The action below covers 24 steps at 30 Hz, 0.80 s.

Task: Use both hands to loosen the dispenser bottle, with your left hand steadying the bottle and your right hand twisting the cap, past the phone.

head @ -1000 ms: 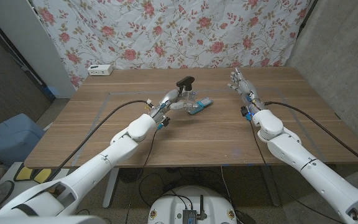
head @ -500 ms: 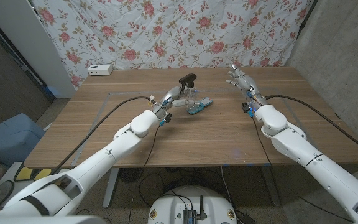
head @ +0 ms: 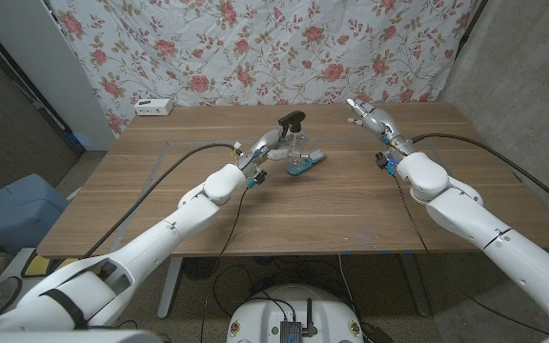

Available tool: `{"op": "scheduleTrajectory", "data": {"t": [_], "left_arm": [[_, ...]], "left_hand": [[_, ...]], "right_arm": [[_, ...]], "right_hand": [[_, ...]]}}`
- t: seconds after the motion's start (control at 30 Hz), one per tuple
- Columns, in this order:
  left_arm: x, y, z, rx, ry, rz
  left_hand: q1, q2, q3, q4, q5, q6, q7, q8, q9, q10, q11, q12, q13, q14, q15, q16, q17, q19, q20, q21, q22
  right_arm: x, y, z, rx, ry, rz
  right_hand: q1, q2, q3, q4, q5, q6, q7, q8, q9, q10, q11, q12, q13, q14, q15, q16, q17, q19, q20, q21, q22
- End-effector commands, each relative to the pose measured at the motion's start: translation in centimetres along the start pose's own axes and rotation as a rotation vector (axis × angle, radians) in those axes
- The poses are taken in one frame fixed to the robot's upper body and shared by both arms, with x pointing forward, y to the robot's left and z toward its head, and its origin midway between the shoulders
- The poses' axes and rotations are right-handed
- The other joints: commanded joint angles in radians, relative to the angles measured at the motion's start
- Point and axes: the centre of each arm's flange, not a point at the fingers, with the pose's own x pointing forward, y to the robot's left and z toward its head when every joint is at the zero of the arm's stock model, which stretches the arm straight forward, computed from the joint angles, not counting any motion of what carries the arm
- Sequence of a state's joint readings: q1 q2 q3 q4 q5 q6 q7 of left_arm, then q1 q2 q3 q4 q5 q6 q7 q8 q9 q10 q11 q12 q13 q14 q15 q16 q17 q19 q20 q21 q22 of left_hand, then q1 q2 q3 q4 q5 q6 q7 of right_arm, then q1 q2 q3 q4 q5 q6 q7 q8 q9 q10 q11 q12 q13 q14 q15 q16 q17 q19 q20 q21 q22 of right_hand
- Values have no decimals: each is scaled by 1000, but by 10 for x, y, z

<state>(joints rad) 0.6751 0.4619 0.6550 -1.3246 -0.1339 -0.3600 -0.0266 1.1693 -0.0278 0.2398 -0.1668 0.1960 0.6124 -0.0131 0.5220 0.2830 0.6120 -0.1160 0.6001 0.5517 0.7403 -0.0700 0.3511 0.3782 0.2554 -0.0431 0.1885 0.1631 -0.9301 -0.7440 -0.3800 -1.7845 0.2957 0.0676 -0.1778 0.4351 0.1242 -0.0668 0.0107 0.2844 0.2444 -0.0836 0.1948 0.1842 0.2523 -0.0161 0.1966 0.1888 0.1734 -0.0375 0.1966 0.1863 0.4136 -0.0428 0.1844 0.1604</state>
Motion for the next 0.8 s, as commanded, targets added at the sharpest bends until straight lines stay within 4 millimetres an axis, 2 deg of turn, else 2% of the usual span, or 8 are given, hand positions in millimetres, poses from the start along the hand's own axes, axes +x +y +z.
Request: {"op": "scheduleTrajectory", "data": {"t": [0.03, 0.1, 0.13, 0.17, 0.23, 0.6, 0.8], "left_arm": [[11, 1, 2, 19, 8, -14], [13, 0, 2, 21, 10, -14], [13, 0, 2, 23, 11, -15], [14, -1, 2, 23, 11, -15], [14, -2, 2, 26, 13, -15], [15, -2, 1, 38, 26, -15], [16, -4, 1, 43, 27, -18]], "left_hand": [[43, 88, 34, 20, 8, 32, -16, 12, -2, 10, -4, 11, 4, 22, -91, -4, 3, 8, -51, -4, 2], [43, 87, 34, 19, 8, 32, -15, 13, -2, 11, -5, 11, 5, 23, -90, -4, 4, 8, -51, -3, 2], [44, 88, 35, 19, 8, 33, -13, 14, -3, 12, -6, 12, 6, 24, -90, -5, 4, 8, -51, -4, 2], [43, 87, 36, 19, 8, 32, -14, 15, -3, 12, -6, 12, 7, 25, -91, -6, 3, 8, -51, -4, 2], [43, 88, 36, 19, 8, 30, -13, 15, -4, 12, -5, 12, 7, 25, -92, -7, 3, 9, -52, -3, 2], [45, 94, 41, 19, 10, 31, -16, 20, -7, 15, -3, 15, 12, 27, -91, -8, 9, 9, -51, -4, 2], [44, 95, 43, 18, 11, 32, -17, 24, -9, 17, -8, 17, 14, 31, -91, -10, 10, 10, -53, -4, 2]], "right_arm": [[-4, -7, 20, -112, 7, 40], [-5, -8, 22, -117, 12, 40], [-5, -8, 23, -124, 16, 44], [-6, -8, 25, -132, 21, 48], [-6, -9, 27, -140, 31, 49], [-11, -4, 42, -212, 77, 68], [-15, -2, 48, -247, 99, 64]], "right_hand": [[33, 0, 9, -24, -13, 6, 23, 2, 4, 11, 0, 1, 5, 2, -35, -5, 0, 12, -83, 1, 5], [36, 0, 11, -27, -16, 14, 51, 4, 4, 14, -1, 2, 5, 4, -37, -4, 1, 12, -82, 2, 6], [36, 0, 12, -29, -20, 24, 28, 8, 4, 15, 0, 2, 5, 4, -35, -4, 1, 10, -80, 1, 6], [34, -1, 11, -29, -23, 24, 51, 7, 5, 16, 1, 2, 5, 3, -34, -4, 2, 9, -80, 1, 6], [32, -1, 11, -28, -24, 27, 58, 8, 5, 16, 2, 2, 5, 2, -30, -4, 3, 9, -77, 1, 6], [18, -8, 4, -24, -32, 52, 62, 15, 6, 9, 8, -1, 6, -11, -19, -7, 5, -6, -66, -3, 6], [-10, -22, -11, -13, -37, 58, 72, 15, 8, 2, 18, -3, 6, -20, -6, -7, 8, -19, -58, -5, 6]]}}
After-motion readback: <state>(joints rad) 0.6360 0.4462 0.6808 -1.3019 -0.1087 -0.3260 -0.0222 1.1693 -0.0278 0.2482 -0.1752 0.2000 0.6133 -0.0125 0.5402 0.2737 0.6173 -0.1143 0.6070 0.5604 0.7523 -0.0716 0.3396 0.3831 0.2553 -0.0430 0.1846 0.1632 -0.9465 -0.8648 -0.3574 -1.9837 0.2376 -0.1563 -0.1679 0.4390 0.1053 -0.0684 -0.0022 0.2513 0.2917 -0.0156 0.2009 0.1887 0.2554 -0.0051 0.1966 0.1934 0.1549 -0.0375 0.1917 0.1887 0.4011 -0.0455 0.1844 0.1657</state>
